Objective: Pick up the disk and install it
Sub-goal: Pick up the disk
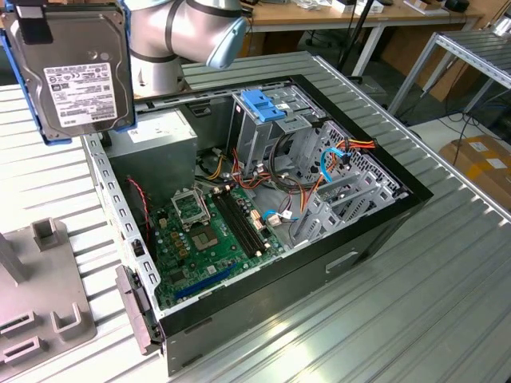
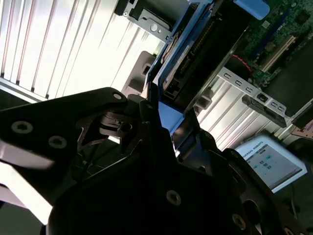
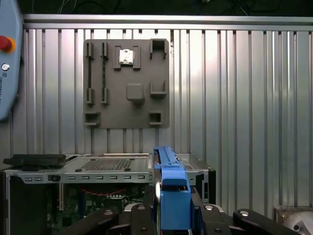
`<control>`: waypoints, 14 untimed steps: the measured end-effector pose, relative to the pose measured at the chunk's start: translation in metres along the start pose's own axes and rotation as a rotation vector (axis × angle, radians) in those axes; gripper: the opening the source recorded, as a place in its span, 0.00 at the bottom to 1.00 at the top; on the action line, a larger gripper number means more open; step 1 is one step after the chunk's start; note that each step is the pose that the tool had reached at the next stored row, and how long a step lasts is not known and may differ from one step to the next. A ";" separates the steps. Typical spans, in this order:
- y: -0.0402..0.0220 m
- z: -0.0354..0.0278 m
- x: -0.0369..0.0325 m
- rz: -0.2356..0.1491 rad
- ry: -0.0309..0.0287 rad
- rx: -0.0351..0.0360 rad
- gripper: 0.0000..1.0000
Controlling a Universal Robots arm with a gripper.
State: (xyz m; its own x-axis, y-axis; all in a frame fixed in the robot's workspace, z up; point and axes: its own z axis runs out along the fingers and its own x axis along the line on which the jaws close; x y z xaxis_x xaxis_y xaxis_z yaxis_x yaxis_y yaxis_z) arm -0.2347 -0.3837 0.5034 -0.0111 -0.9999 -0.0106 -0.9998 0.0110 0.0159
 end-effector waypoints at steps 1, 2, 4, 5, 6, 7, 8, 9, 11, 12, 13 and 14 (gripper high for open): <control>-0.0047 -0.0001 -0.0001 0.000 0.0001 -0.0001 0.36; -0.0083 -0.0002 -0.0001 0.000 0.0001 -0.0001 0.36; -0.0151 -0.0002 -0.0002 0.000 0.0000 0.0000 0.36; -0.0186 -0.0002 -0.0002 0.000 0.0000 0.0000 0.36; -0.0218 -0.0003 -0.0003 0.000 0.0000 0.0000 0.36; -0.0256 -0.0004 -0.0003 0.000 0.0000 0.0000 0.36; -0.0291 -0.0004 -0.0003 0.000 0.0000 0.0000 0.36; -0.0363 -0.0005 -0.0004 0.000 0.0001 -0.0001 0.36; -0.0472 -0.0006 -0.0005 0.000 0.0000 0.0000 0.36; -0.0502 -0.0007 -0.0006 0.000 0.0000 0.0000 0.36; -0.0558 -0.0007 -0.0006 0.000 0.0000 0.0000 0.36; -0.0657 -0.0009 -0.0007 0.000 0.0000 0.0000 0.36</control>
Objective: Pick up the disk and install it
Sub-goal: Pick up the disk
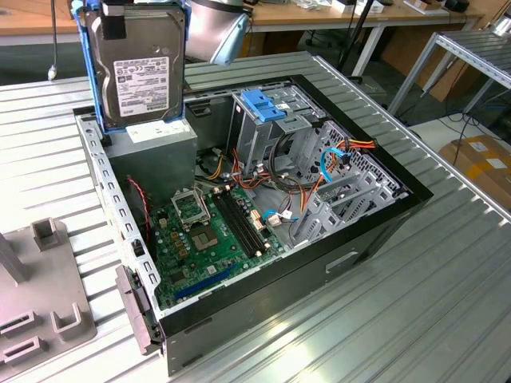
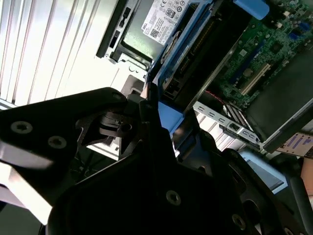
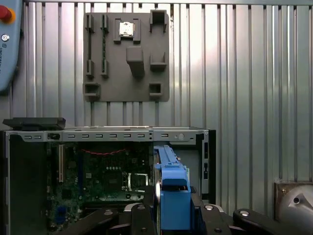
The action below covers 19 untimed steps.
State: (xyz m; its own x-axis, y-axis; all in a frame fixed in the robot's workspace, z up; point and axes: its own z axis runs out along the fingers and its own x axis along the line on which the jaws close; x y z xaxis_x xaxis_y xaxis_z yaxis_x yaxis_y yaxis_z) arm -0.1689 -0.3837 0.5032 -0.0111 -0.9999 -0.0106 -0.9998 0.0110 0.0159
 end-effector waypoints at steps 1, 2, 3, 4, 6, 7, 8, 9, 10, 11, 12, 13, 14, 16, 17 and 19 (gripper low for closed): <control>-0.0096 -0.0001 -0.0001 0.000 0.0000 0.0000 0.36; -0.0200 -0.0003 -0.0002 0.000 0.0000 0.0000 0.36; -0.0269 -0.0004 -0.0003 0.000 0.0000 -0.0001 0.36; -0.0319 -0.0004 -0.0004 0.000 0.0000 0.0000 0.36; -0.0495 -0.0006 -0.0006 0.000 0.0000 0.0000 0.36; -0.0601 -0.0008 -0.0007 0.000 0.0000 0.0000 0.36; -0.0664 -0.0009 -0.0007 0.000 0.0000 -0.0001 0.36; -0.0750 -0.0010 -0.0008 0.000 -0.0001 0.0000 0.36; -0.0814 -0.0010 -0.0009 0.000 0.0000 0.0000 0.36; -0.0880 -0.0011 -0.0010 0.000 0.0000 0.0000 0.36; -0.0904 -0.0011 -0.0010 0.000 0.0000 -0.0001 0.36; -0.0937 -0.0011 -0.0010 0.000 0.0000 0.0000 0.36; -0.0965 -0.0012 -0.0010 0.000 0.0001 -0.0001 0.36; -0.0969 -0.0012 -0.0010 0.000 0.0000 0.0000 0.36; -0.0970 -0.0012 -0.0011 0.000 0.0000 0.0000 0.36; -0.0972 -0.0012 -0.0011 0.000 0.0000 0.0000 0.36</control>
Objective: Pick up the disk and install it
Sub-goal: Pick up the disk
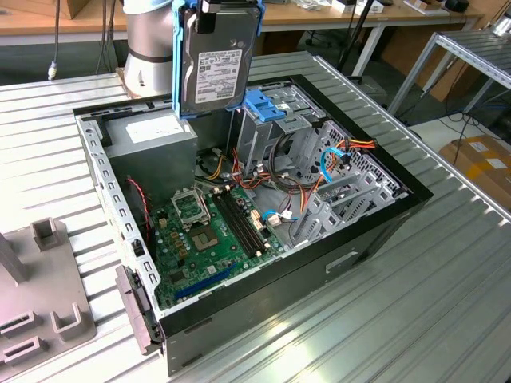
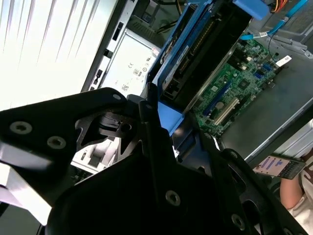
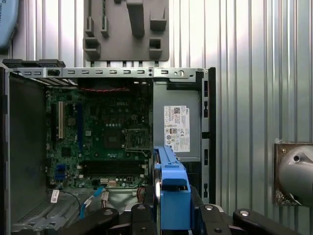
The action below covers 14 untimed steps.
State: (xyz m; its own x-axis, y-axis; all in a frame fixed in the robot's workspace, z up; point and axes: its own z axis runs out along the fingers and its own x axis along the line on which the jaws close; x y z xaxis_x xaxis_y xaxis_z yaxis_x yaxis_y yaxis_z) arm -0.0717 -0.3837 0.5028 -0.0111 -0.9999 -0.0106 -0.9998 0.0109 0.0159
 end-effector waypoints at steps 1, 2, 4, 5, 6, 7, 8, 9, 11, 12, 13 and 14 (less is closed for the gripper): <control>-0.0017 -0.0001 -0.0001 0.000 0.0001 -0.0001 0.36; -0.0051 -0.0001 -0.0001 0.000 0.0001 0.0000 0.36; -0.0106 -0.0002 -0.0001 0.000 0.0001 -0.0001 0.36; -0.0133 -0.0002 -0.0001 0.000 0.0001 0.0000 0.36; -0.0159 -0.0002 -0.0002 0.000 0.0000 0.0000 0.36; -0.0172 -0.0003 -0.0002 0.000 0.0000 -0.0001 0.36; -0.0198 -0.0003 -0.0002 0.000 0.0001 -0.0001 0.36; -0.0215 -0.0003 -0.0003 0.000 0.0001 0.0000 0.36; -0.0257 -0.0004 -0.0003 0.000 0.0001 0.0000 0.36; -0.0280 -0.0004 -0.0003 0.000 0.0000 0.0000 0.36; -0.0320 -0.0005 -0.0004 0.000 0.0000 -0.0001 0.36; -0.0354 -0.0005 -0.0004 0.000 0.0001 0.0000 0.36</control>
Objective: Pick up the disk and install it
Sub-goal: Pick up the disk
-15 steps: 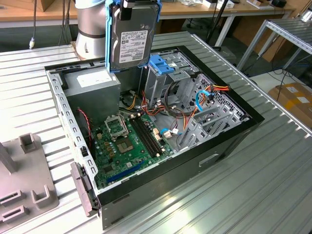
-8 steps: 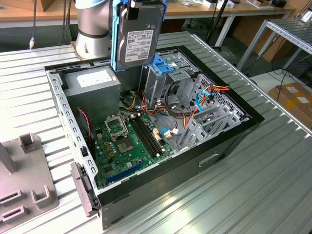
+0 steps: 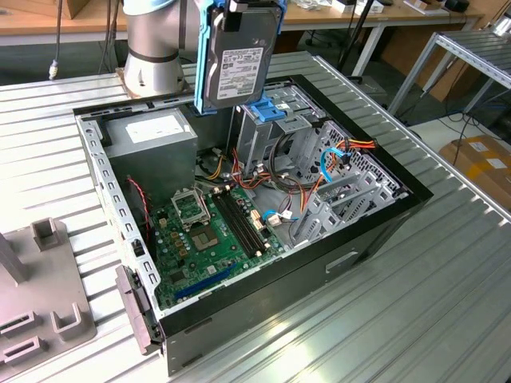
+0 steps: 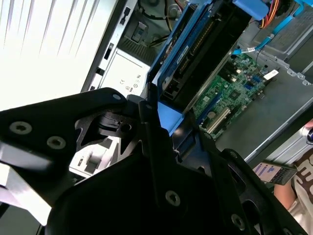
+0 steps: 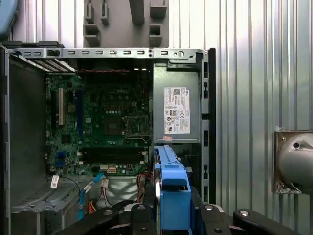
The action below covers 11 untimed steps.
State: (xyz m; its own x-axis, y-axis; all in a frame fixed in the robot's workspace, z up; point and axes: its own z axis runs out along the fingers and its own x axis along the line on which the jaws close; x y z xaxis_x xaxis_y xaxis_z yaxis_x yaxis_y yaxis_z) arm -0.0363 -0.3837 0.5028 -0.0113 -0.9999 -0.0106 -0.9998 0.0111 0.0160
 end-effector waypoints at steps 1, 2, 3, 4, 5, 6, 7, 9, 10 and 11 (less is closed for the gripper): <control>-0.0034 0.0000 0.0000 0.000 0.0000 0.0000 0.36; -0.0091 -0.0001 -0.0001 0.000 0.0000 0.0000 0.36; -0.0165 -0.0002 -0.0002 0.000 0.0000 0.0000 0.36; -0.0226 -0.0002 -0.0002 0.000 -0.0001 0.0000 0.36; -0.0312 -0.0004 -0.0004 0.000 0.0000 0.0000 0.36; -0.0376 -0.0005 -0.0005 0.000 -0.0001 0.0000 0.36; -0.0402 -0.0005 -0.0006 0.000 0.0000 0.0000 0.36; -0.0486 -0.0006 -0.0008 0.000 0.0000 0.0000 0.36; -0.0529 -0.0007 -0.0008 0.000 0.0000 0.0000 0.36; -0.0586 -0.0007 -0.0008 0.000 0.0000 0.0000 0.36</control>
State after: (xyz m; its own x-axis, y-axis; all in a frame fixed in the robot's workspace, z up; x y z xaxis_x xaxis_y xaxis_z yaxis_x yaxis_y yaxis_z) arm 0.0223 -0.3835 0.5026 -0.0111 -0.9999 -0.0106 -0.9998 0.0110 0.0159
